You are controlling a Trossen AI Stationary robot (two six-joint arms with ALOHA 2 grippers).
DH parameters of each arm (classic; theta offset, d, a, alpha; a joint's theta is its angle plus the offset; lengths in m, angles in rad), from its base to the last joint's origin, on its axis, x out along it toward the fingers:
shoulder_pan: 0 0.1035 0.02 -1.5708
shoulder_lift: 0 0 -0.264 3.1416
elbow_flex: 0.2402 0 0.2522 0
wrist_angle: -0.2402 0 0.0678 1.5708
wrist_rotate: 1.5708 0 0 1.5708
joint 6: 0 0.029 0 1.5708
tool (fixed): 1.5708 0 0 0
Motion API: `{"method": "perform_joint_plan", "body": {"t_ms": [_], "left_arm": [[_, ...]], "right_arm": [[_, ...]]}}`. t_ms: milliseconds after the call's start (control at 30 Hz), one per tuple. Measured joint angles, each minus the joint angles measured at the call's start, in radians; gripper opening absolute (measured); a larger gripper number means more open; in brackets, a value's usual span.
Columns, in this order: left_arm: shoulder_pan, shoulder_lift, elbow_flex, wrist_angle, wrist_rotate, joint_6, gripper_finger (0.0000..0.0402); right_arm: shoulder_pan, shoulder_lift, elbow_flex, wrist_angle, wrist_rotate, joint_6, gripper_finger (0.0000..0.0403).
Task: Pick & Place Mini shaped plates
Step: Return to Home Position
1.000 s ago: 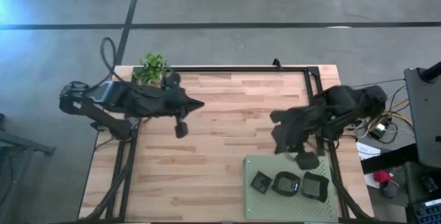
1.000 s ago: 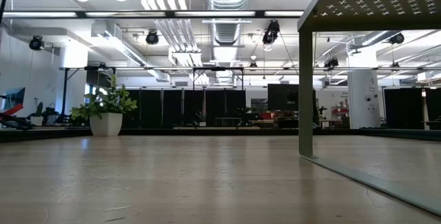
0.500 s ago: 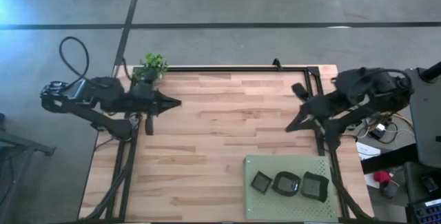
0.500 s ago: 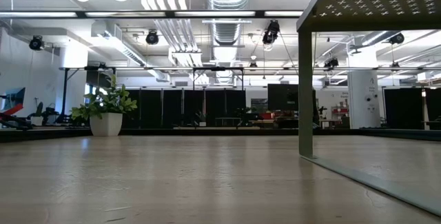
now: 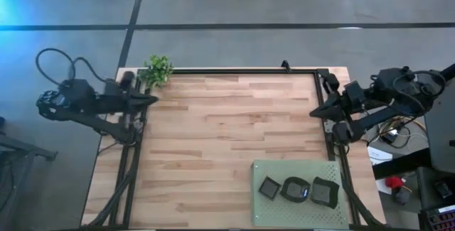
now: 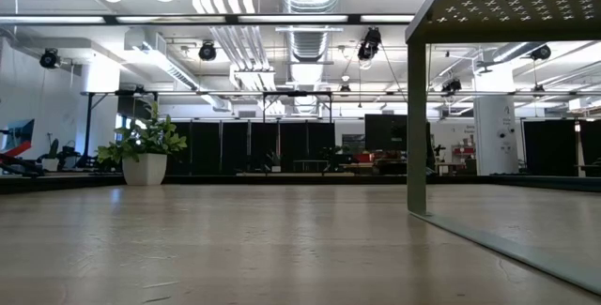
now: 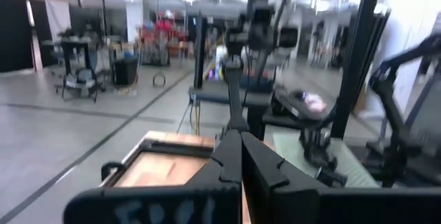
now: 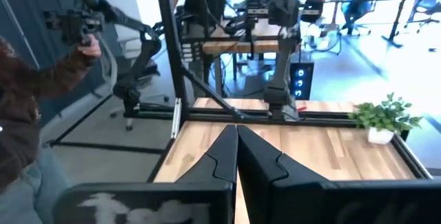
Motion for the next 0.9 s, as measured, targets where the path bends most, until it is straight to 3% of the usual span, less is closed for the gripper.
{"method": "perform_joint_plan", "body": {"t_ms": [400, 633, 900], "left_arm": [[0.0, -0.248, -0.141, 0.045, -0.01, -0.003, 0.0], [0.0, -0.355, -0.175, 0.043, -0.01, 0.004, 0.0], [0.0, -0.471, -0.198, 0.038, -0.038, 0.059, 0.0]], "right_arm": [[0.0, -0.17, -0.168, 0.109, 0.049, -0.004, 0.0008], [0.0, -0.283, -0.283, 0.173, 0.132, -0.008, 0.0008], [0.0, -0.425, -0.433, 0.284, 0.141, -0.037, 0.0008]]}}
